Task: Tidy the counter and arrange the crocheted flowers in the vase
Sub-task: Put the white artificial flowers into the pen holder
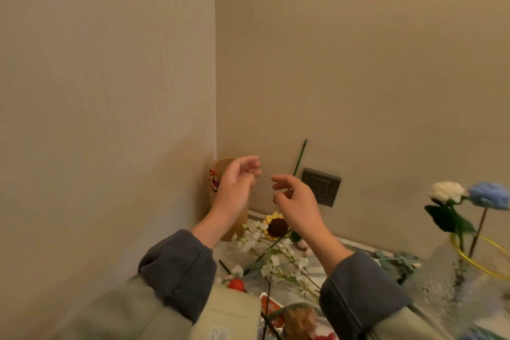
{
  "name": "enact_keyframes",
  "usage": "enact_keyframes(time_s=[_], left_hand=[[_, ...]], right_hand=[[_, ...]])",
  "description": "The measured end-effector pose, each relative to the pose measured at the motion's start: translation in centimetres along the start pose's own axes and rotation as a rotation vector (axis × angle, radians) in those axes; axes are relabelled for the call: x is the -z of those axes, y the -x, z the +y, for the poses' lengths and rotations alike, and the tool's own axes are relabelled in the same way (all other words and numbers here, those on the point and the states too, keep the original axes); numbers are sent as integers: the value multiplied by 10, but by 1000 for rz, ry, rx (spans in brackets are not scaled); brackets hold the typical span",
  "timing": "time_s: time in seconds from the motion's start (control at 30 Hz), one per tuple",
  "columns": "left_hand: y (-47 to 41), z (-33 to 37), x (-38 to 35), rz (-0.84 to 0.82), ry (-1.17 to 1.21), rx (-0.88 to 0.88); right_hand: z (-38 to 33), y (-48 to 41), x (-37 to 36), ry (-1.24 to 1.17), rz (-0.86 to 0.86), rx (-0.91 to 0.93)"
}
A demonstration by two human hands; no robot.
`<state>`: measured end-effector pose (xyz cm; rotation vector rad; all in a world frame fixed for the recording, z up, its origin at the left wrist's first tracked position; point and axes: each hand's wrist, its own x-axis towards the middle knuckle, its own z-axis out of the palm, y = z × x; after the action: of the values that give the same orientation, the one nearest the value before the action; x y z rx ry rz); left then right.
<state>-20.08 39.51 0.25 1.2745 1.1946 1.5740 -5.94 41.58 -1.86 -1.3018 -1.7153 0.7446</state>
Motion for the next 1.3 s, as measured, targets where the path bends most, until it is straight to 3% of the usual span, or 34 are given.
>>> enact_keyframes(time_s=[0.57,0.9,1.1,1.3], left_hand=[[153,-25,-170,-265,76,463],[213,-65,-229,-344,-37,584],[232,-83,-246,-358,-164,627],[243,-101,-270,-311,-227,689]], right_hand=[[84,165,164,75,66,-195],[147,223,216,377,-56,-390],[173,236,228,639,-146,-406],[195,227,226,717,-253,-472]])
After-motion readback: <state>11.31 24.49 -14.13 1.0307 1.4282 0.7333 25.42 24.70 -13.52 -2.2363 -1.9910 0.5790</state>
